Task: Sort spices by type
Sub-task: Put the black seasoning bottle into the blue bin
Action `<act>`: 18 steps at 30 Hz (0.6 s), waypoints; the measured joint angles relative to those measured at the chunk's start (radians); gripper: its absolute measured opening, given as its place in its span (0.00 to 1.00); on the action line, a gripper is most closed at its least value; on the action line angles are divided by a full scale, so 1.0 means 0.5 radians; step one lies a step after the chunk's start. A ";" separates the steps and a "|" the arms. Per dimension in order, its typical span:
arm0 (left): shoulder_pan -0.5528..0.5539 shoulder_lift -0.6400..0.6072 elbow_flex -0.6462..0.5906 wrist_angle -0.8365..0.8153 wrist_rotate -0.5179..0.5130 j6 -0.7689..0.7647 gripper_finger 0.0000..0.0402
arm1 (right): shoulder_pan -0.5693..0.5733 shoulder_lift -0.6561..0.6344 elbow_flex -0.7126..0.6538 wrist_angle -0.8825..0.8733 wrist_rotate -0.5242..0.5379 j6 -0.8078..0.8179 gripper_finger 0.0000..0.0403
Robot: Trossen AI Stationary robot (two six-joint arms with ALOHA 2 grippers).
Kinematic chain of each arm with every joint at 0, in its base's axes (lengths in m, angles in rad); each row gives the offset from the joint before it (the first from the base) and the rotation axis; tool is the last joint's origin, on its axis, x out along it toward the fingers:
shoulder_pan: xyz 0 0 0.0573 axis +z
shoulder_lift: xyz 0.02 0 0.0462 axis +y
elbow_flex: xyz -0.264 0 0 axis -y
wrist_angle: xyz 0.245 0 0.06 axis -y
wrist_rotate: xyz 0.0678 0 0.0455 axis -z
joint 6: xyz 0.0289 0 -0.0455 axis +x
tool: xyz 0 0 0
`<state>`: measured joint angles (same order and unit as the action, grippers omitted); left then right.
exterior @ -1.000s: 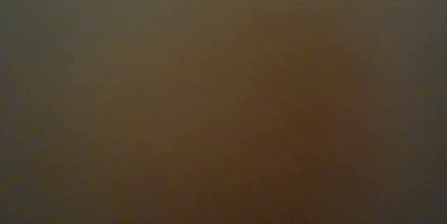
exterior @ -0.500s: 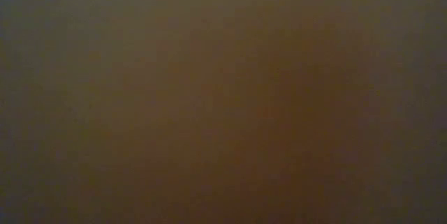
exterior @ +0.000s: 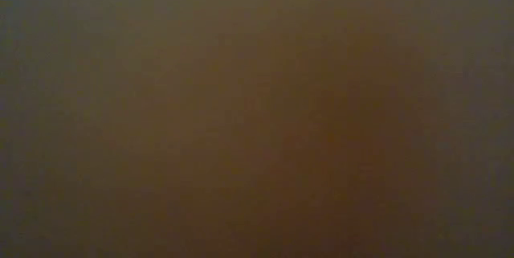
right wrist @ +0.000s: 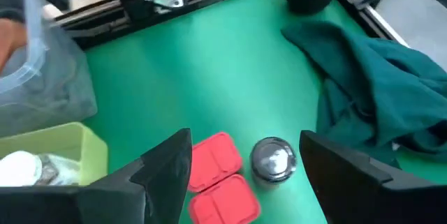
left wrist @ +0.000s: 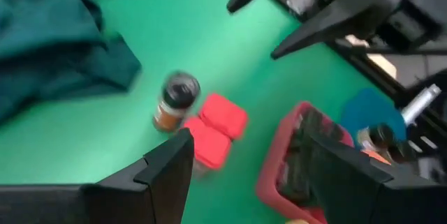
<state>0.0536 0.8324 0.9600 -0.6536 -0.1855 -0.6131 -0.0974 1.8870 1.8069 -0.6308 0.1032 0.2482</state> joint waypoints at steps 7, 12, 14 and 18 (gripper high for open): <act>0.000 -0.152 0.000 0.030 -0.336 0.023 0.62 | -0.060 0.080 -0.003 0.061 -0.001 0.011 0.72; 0.000 -0.195 0.000 0.037 -0.403 -0.082 0.62 | -0.071 0.164 0.000 0.191 -0.001 -0.148 0.72; 0.000 -0.181 0.000 0.027 -0.403 -0.114 0.62 | -0.070 0.172 -0.004 0.178 -0.002 -0.237 0.72; 0.000 -0.132 0.000 0.030 -0.403 -0.170 0.62 | -0.096 0.225 0.001 0.138 -0.087 -0.412 0.73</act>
<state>0.0536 0.7666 0.9600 -0.6386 -0.3870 -0.6979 -0.1455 1.9995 1.8072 -0.5616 0.0599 0.0424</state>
